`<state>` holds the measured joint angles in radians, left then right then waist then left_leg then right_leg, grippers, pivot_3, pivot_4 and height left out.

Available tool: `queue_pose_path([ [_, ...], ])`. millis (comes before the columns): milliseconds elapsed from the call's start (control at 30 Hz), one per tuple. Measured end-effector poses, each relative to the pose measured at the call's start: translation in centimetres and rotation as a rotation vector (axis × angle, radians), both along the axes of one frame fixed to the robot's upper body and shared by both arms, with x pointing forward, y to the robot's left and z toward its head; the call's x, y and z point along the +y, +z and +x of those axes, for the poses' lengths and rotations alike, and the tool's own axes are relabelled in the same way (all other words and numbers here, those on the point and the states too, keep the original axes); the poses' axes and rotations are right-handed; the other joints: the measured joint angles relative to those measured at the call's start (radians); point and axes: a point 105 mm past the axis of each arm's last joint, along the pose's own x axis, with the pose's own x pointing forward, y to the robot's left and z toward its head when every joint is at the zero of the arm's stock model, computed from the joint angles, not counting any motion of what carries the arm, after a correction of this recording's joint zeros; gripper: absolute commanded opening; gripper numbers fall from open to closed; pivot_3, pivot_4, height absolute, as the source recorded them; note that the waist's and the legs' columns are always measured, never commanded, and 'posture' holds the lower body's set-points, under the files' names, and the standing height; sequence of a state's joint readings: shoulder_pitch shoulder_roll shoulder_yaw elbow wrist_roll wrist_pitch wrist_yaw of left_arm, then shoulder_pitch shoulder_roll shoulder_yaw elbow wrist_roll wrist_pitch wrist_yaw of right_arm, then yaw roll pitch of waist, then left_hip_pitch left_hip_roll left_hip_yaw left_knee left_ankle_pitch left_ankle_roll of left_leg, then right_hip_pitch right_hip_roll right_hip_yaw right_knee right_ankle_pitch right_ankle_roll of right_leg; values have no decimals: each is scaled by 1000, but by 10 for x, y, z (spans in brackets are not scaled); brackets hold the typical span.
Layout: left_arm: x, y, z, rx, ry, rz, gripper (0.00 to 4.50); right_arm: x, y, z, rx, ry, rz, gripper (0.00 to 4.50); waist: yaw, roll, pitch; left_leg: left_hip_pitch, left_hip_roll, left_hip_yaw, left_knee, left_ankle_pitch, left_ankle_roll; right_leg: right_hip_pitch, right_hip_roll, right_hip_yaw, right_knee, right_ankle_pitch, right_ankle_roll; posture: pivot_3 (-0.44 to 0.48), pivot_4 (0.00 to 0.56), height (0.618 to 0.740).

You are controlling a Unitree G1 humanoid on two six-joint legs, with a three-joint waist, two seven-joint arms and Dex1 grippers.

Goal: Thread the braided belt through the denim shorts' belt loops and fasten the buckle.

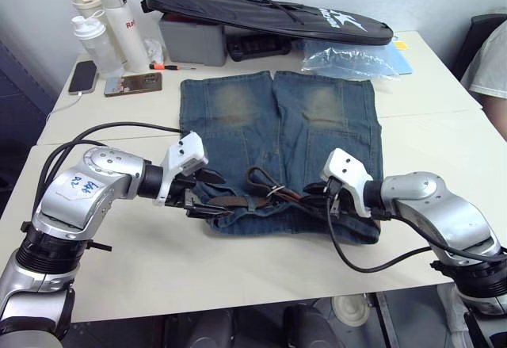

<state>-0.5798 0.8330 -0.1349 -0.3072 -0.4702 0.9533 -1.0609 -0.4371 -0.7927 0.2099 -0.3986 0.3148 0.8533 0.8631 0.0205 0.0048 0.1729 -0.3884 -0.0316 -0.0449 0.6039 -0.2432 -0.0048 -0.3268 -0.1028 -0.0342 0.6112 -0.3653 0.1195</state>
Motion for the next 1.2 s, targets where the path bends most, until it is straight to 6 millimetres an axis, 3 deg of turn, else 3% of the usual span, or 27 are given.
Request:
queue_pose_path([
  [433,0,1,0,-3,-9,1,4500,-8,-12,3,-47,3,-94,1190,0,0,0,0,0,0,0,0,0,0,2,0,0,0,0,0,150,740],
  [933,0,1,0,-10,-13,0,4500,2,-13,11,-104,-16,-70,1190,0,0,0,0,0,0,-1,0,0,0,2,0,0,0,0,0,150,740],
  [1033,0,1,0,-10,-12,3,4500,3,-11,13,-128,-18,-72,199,0,0,0,0,0,0,-1,0,0,0,2,0,0,0,0,0,150,740],
  [1067,1,1,0,-10,-11,3,4500,3,-11,13,-133,-18,-74,53,0,0,0,0,0,0,-1,0,0,0,2,0,0,0,0,0,150,740],
  [1200,2,3,5,2,9,-11,4500,-1,-8,15,-182,-9,-117,53,1,0,0,0,0,0,-1,0,0,0,3,0,0,0,0,0,150,740],
])
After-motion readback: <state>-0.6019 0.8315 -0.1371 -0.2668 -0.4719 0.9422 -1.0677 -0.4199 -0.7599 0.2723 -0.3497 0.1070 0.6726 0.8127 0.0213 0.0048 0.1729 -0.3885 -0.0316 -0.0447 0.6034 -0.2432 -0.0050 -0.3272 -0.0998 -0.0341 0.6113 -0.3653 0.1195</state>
